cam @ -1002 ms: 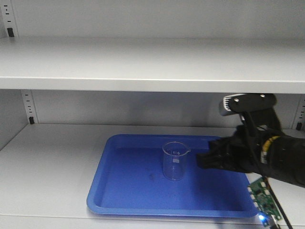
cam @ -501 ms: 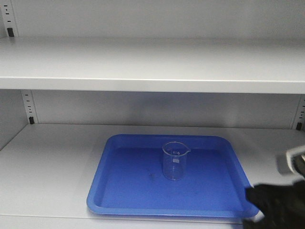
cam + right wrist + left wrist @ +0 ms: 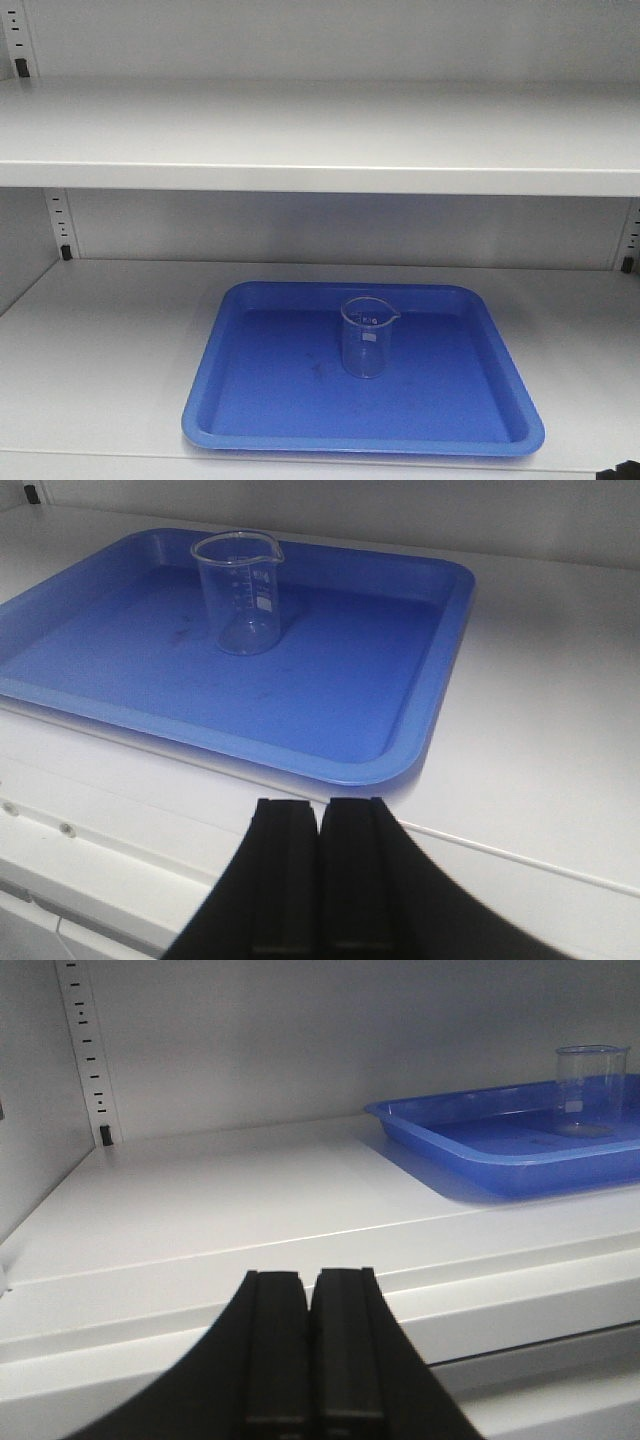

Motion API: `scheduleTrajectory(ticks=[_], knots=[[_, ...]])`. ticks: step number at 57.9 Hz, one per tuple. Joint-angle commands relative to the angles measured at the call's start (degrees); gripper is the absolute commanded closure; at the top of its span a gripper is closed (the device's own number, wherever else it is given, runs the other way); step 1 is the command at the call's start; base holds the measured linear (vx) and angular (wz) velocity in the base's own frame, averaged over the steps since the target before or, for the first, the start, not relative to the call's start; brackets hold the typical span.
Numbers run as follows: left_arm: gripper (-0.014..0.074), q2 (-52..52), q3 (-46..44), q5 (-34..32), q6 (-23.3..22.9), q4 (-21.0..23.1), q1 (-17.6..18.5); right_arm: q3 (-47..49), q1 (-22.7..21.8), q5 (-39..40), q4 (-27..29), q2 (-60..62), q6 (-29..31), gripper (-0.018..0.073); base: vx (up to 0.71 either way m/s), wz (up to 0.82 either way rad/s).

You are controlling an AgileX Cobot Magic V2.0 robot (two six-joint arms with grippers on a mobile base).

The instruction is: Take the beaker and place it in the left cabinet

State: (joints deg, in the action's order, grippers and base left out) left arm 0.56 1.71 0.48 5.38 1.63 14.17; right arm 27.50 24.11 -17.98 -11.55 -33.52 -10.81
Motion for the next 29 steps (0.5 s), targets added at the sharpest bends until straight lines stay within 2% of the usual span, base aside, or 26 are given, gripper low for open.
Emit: scheduleTrajectory(ticks=[1,16,19,25,29], knots=[[0.0596,1.1,1.0,-4.8,-0.1,0.5,0.3,1.7,0.0,4.1,-0.5,0.4,0.6,0.0565,0.0,0.0],[0.0596,1.1,1.0,-4.8,-0.1,0.5,0.3,1.7,-0.4,4.4,-0.7,0.6,0.8,0.0565,0.0,0.0],[0.0596,1.1,1.0,-4.8,-0.1,0.5,0.3,1.6,-1.9,5.3,-0.1,1.1,0.8,0.0565,0.0,0.0],[0.0596,1.1,1.0,-4.8,-0.1,0.5,0.3,-1.0,-8.4,10.2,3.8,3.7,0.8,0.0565,0.0,0.0],[0.0596,1.1,1.0,-4.8,-0.1,0.5,0.3,-4.5,-12.7,14.5,4.2,6.2,0.8,0.0565,0.0,0.0]])
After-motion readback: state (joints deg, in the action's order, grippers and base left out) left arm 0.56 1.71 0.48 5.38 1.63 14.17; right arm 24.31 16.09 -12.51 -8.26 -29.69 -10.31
